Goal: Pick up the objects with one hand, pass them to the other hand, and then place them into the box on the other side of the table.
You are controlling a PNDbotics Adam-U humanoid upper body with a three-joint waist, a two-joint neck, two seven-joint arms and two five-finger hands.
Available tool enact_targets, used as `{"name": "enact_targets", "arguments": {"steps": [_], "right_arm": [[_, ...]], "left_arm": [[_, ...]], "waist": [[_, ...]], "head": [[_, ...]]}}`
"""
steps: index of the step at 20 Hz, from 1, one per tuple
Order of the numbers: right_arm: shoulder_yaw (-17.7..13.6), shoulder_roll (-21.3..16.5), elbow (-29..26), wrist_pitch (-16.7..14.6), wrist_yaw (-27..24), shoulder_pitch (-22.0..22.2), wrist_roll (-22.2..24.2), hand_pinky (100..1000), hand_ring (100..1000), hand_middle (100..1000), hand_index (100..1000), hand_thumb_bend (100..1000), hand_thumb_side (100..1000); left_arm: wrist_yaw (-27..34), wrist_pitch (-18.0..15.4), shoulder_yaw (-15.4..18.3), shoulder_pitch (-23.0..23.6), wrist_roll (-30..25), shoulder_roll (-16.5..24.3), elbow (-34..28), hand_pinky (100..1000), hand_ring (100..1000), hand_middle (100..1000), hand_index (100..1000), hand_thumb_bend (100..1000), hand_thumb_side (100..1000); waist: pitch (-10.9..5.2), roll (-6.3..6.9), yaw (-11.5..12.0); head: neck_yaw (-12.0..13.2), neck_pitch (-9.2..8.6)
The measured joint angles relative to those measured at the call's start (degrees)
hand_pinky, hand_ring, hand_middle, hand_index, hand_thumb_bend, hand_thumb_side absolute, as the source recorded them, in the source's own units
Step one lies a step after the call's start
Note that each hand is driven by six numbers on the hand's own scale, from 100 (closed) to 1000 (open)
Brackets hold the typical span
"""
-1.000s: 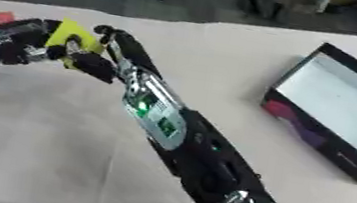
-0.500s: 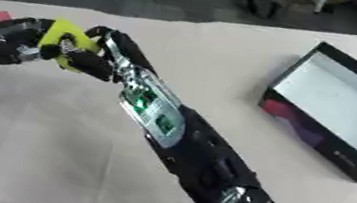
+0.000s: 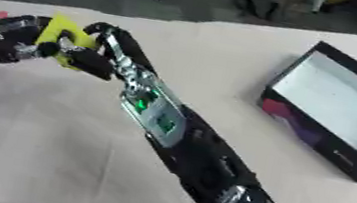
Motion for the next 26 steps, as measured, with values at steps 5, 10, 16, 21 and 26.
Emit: {"name": "enact_targets", "arguments": {"steps": [5,10,16,21,26], "right_arm": [[0.01,0.03,0.61,-1.92,-2.83,-0.01,-3.08,100,140,115,243,100,425],[0.01,0.07,1.22,-2.99,-4.48,-0.06,-4.52,100,125,100,220,100,425],[-0.05,0.16,1.27,-3.48,-4.96,-0.32,-5.42,100,121,100,205,100,425],[-0.31,0.17,1.26,-3.83,-5.02,-0.34,-5.88,100,119,100,199,100,425],[-0.32,0.19,1.26,-3.85,-5.02,-0.33,-5.99,100,120,100,198,100,424]], "left_arm": [[0.13,-0.03,-0.38,0.04,0.03,-0.06,-0.24,755,546,528,653,100,552],[0.13,-0.35,-0.74,0.51,0.35,-0.32,-0.6,770,577,570,698,100,749],[0.15,-1.07,-1.14,1.13,1.07,-0.57,-1.65,782,601,598,731,100,870],[0.15,-1.31,-1.46,1.53,1.31,-0.57,-2.47,785,608,608,745,168,944],[0.15,-1.1,-1.39,1.77,1.1,-0.63,-2.47,785,610,613,757,235,1000]], "waist": [[0.01,-0.03,-0.01],[0.12,-0.05,-0.16],[0.17,-0.06,-0.32],[0.19,-0.13,-0.43],[0.19,-0.36,-0.44]], "head": [[-0.11,0.0],[-0.19,0.0],[-0.25,0.0],[-0.27,0.0],[-0.35,0.0]]}}
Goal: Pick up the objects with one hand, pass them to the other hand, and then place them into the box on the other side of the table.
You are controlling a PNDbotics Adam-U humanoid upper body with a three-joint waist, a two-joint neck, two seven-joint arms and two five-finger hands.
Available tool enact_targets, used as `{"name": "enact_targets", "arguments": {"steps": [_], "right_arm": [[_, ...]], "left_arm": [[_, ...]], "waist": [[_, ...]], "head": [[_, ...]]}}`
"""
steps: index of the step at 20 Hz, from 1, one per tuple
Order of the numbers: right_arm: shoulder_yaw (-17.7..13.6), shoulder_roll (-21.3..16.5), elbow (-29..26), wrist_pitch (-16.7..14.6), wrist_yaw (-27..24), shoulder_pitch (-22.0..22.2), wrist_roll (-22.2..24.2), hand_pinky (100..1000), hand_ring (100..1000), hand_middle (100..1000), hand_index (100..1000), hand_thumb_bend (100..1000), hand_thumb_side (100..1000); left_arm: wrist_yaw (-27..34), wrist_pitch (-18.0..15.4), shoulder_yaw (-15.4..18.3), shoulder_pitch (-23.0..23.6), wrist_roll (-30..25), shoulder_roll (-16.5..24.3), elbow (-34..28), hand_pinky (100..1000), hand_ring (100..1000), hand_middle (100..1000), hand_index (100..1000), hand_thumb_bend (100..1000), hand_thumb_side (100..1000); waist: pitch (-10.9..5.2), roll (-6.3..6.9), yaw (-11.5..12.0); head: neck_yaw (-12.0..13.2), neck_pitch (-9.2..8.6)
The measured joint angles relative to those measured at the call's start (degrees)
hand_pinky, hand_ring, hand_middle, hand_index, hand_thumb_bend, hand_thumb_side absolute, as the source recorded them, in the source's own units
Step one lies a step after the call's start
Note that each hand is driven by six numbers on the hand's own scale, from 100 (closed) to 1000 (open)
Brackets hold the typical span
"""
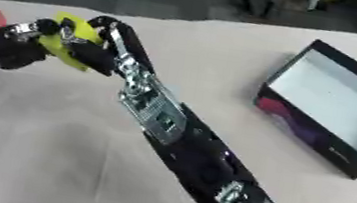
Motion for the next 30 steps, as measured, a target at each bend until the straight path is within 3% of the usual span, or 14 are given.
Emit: {"name": "enact_targets", "arguments": {"steps": [8,13,21,26,30], "right_arm": [[-0.38,0.0,0.0,-0.6,0.02,0.16,0.15,100,106,100,177,100,424],[-0.98,-0.02,-0.08,-0.74,1.16,0.48,-0.76,100,100,100,137,100,374],[-3.89,-3.14,-2.94,0.99,6.37,1.92,-3.75,100,100,100,126,100,308],[-5.97,-4.73,-6.99,1.68,8.96,2.08,-4.11,100,100,100,129,100,281],[-9.95,-8.45,-8.48,3.66,11.71,2.04,-5.66,100,100,100,134,100,217]], "left_arm": [[0.16,1.72,1.54,0.36,-1.72,-0.81,0.42,778,610,619,783,347,1000],[0.01,3.26,3.36,0.36,-2.8,-1.43,1.77,769,603,612,781,265,1000],[-3.56,4.48,9.46,0.28,-3.27,-0.84,6.07,759,599,607,770,187,1000],[-5.34,4.57,13.42,0.28,-2.21,-0.09,9.08,758,601,607,768,171,1000],[-4.65,4.77,15.96,1.57,0.06,1.48,9.67,758,598,602,760,163,1000]], "waist": [[0.0,-0.01,-0.03],[0.0,-0.04,-0.03],[0.0,-0.2,-0.05],[0.0,-0.32,-0.11],[-0.02,-0.31,-0.29]], "head": [[-0.28,0.0],[-0.31,0.0],[-0.61,0.0],[-2.75,0.0],[-5.23,0.0]]}}
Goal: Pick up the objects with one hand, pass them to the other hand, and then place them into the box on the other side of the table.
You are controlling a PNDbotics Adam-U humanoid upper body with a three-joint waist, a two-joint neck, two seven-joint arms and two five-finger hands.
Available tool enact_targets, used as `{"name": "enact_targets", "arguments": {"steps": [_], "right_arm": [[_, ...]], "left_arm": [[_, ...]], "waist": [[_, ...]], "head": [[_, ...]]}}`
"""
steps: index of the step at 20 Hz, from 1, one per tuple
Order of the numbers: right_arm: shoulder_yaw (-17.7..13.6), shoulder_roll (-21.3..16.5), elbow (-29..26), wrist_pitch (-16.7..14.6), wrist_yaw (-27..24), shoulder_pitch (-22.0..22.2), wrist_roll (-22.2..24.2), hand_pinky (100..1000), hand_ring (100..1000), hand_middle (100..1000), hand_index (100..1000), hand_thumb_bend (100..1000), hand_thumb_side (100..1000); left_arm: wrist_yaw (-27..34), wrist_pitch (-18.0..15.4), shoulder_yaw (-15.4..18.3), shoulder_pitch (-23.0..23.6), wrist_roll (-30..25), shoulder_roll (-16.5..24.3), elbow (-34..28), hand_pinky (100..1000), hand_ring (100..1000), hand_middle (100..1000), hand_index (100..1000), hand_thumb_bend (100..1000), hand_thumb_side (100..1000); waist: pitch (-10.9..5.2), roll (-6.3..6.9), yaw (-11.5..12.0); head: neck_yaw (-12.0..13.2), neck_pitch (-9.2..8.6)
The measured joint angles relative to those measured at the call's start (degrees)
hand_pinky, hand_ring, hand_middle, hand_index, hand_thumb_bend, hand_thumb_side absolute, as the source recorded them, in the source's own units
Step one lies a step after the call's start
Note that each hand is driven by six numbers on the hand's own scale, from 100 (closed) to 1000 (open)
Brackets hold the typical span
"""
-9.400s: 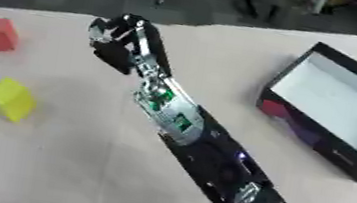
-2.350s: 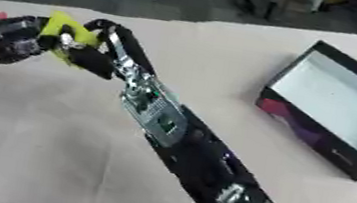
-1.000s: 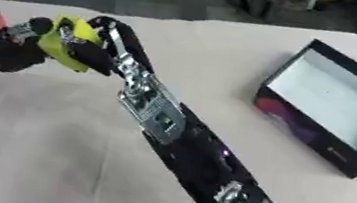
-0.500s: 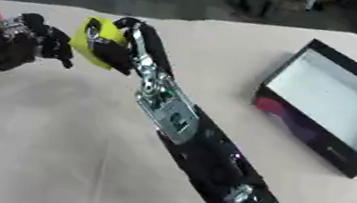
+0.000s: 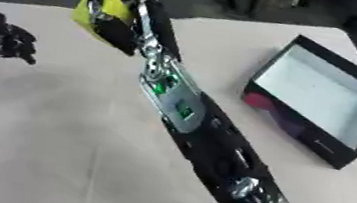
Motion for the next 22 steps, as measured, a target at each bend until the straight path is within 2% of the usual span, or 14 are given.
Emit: {"name": "enact_targets", "arguments": {"steps": [4,7,11,14,15,16,17,18,19,20,22], "right_arm": [[-7.26,-7.01,2.48,4.74,3.47,-0.18,-6.17,100,100,100,139,100,220],[-13.43,-11.68,7.43,8.12,4.82,-0.18,-13.15,100,100,100,143,100,289],[-20.91,-15.46,16.1,4.45,3.12,-0.07,-16.88,100,113,100,159,100,400],[-24.36,-17.17,23.44,2.61,-0.82,0.23,-18.72,100,122,100,164,100,379],[-24.88,-17.59,25.48,2.34,-1.99,0.26,-19.0,100,160,100,189,100,298],[-25.25,-17.86,27.61,2.44,-3.26,0.37,-18.9,100,184,100,207,100,281],[-25.37,-18.07,29.96,2.98,-4.68,0.5,-18.36,100,253,173,284,100,256],[-25.3,-18.11,32.15,3.85,-5.92,0.71,-17.48,100,410,343,451,100,172],[-24.95,-18.11,34.06,5.1,-6.9,0.94,-16.24,207,518,479,596,100,122],[-24.39,-18.12,35.61,6.78,-7.58,1.02,-14.56,436,670,638,789,100,176],[-22.62,-18.12,37.47,11.36,-7.42,1.15,-9.98,656,797,785,920,100,577]], "left_arm": [[4.32,-0.55,2.33,5.05,0.87,3.29,-3.95,761,596,598,756,137,1000],[7.87,-1.81,4.44,9.78,0.88,5.89,-8.8,762,596,597,752,100,1000],[10.46,-4.03,7.42,15.51,1.42,8.59,-14.26,762,597,597,751,100,987],[10.4,-5.56,9.04,18.39,2.02,9.68,-16.57,763,597,597,751,100,972],[10.27,-5.91,9.39,18.86,2.21,9.81,-17.1,762,597,596,748,100,971],[10.13,-6.18,9.63,19.27,2.37,9.83,-17.44,762,597,597,748,100,971],[9.97,-6.37,9.83,19.7,2.47,9.84,-17.62,762,598,597,748,100,968],[9.81,-6.51,9.94,20.08,2.55,9.87,-17.69,763,598,598,749,100,961],[9.55,-6.61,10.06,20.32,2.58,9.9,-17.71,763,599,599,750,100,948],[9.26,-6.75,10.14,20.44,2.62,9.93,-17.72,763,600,599,751,100,936],[8.41,-7.13,10.17,20.45,2.69,10.01,-17.74,763,601,600,752,100,916]], "waist": [[0.0,0.23,0.03],[0.0,0.31,0.19],[0.0,0.34,0.62],[0.0,0.38,0.88],[0.0,0.38,0.91],[-0.01,0.38,0.93],[-0.01,0.37,0.99],[-0.01,0.36,1.08],[-0.01,0.35,1.17],[-0.01,0.33,1.24],[-0.01,0.28,1.28]], "head": [[-2.37,0.0],[-4.04,0.0],[-5.75,0.0],[-6.31,0.0],[-6.4,0.0],[-6.46,0.0],[-6.47,0.0],[-6.47,0.0],[-6.46,0.0],[-6.44,0.0],[-6.35,0.0]]}}
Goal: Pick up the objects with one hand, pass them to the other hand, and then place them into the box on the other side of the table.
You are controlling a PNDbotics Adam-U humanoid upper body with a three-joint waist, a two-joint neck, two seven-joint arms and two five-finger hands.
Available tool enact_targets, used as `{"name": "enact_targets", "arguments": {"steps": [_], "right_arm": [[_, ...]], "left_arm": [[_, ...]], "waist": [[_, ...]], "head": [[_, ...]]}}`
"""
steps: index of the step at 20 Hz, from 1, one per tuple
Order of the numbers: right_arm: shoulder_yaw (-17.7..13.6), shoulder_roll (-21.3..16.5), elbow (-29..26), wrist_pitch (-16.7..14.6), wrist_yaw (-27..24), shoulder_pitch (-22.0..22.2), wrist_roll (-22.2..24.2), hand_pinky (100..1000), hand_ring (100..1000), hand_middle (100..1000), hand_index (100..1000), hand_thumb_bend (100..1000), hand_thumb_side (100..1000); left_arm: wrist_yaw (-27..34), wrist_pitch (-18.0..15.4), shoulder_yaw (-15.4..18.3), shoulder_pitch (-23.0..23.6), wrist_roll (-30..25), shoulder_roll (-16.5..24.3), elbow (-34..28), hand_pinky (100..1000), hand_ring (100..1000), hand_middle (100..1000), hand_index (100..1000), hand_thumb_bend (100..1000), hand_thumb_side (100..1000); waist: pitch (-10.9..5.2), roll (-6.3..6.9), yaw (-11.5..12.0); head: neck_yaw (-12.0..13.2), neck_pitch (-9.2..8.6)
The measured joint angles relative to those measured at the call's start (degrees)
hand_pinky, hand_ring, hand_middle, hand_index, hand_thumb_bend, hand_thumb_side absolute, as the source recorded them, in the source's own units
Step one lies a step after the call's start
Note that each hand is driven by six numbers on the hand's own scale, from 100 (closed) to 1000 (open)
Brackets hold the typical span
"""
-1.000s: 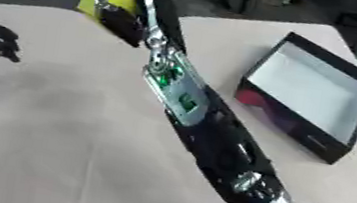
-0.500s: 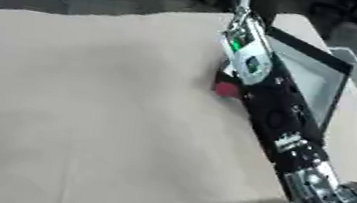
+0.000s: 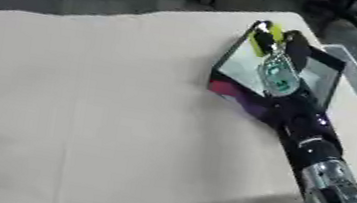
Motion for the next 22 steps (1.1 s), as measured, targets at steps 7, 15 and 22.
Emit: {"name": "enact_targets", "arguments": {"steps": [7,15,22], "right_arm": [[3.92,-1.03,-2.53,11.63,24.28,0.44,11.63,955,983,972,1000,557,555],[5.02,-1.22,-15.85,17.43,63.79,0.7,34.95,1000,1000,1000,1000,569,597],[3.66,-1.35,-23.77,12.72,85.13,0.79,56.94,1000,991,998,1000,528,442]], "left_arm": [[-2.86,-1.65,0.18,-0.06,1.47,0.49,0.69,764,605,604,754,100,830],[-5.56,-3.84,0.33,-0.29,3.64,1.76,2.12,764,608,606,753,100,786],[-6.13,-4.73,0.34,-0.31,4.54,2.1,2.83,764,610,609,755,100,744]], "waist": [[-0.03,-0.02,-0.02],[-0.06,-0.01,0.05],[-0.14,-0.02,0.1]], "head": [[1.21,0.0],[7.99,0.0],[11.48,0.0]]}}
